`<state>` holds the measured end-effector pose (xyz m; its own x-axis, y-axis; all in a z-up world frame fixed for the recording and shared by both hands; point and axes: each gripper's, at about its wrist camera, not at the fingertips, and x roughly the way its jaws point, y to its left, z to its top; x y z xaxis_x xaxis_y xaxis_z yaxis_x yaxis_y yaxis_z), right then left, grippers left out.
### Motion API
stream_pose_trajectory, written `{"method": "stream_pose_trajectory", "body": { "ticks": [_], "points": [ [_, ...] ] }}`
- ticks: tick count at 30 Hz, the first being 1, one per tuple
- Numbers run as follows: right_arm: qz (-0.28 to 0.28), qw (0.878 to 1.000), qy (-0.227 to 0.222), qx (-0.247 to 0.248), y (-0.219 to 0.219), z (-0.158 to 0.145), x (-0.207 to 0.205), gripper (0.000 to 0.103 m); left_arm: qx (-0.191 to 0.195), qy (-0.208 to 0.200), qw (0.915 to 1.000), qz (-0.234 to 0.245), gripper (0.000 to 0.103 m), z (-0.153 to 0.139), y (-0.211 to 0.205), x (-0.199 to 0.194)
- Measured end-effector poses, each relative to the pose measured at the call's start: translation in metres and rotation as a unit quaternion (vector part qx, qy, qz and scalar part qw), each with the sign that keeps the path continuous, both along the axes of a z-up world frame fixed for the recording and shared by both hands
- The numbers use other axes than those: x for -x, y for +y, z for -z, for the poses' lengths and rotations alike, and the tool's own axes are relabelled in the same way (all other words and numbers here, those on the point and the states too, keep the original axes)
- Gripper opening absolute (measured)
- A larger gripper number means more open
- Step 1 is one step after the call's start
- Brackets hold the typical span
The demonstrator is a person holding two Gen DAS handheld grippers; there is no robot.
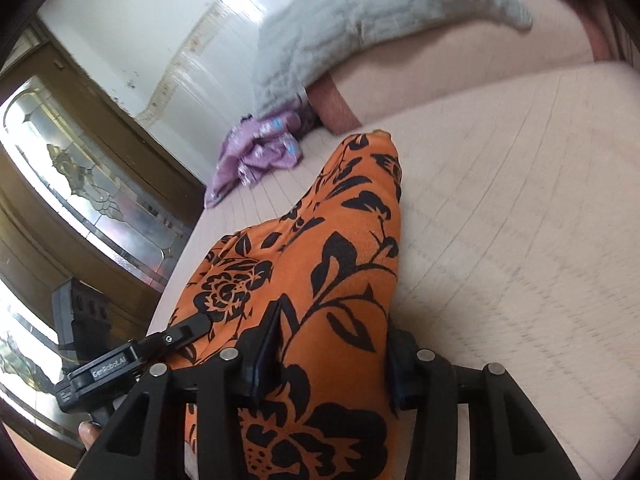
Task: Fold small clothes
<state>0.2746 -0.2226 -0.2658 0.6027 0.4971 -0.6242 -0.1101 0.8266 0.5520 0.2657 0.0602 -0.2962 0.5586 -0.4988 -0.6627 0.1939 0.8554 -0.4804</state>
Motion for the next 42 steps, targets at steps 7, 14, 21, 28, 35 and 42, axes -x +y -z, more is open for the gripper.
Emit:
{"method": "stream_pose_trajectory", "body": {
  "ticks": [7, 14, 21, 28, 35, 42],
  "points": [
    [0.02, 0.999, -0.036, 0.004, -0.045, -0.027, 0.058, 0.047, -0.013, -0.028, 0.9992, 0.025, 0.037, -0.021, -0.05, 0.05],
    [0.038, 0.997, 0.051, -0.046, -0.08, 0.02, 0.117, 0.048, -0.078, 0.046, 0.9952, 0.039, 0.038, 0.023, -0.084, 0.095],
    [0.048, 0.993, 0.105, -0.04, -0.099, 0.029, 0.127, 0.063, -0.13, 0.062, 0.9895, 0.013, 0.047, 0.021, -0.075, 0.109],
    [0.107, 0.99, 0.026, -0.087, -0.135, -0.004, 0.112, 0.064, -0.179, -0.046, 0.9826, -0.021, 0.055, -0.042, -0.073, 0.102],
    [0.106, 0.989, 0.04, -0.099, -0.116, 0.003, 0.074, 0.063, -0.173, 0.002, 0.9848, -0.021, 0.055, -0.021, -0.079, 0.08],
    [0.07, 0.988, 0.113, -0.077, -0.084, 0.043, 0.045, 0.048, -0.218, 0.028, 0.9755, -0.006, 0.06, 0.026, -0.103, 0.099]
  ]
}}
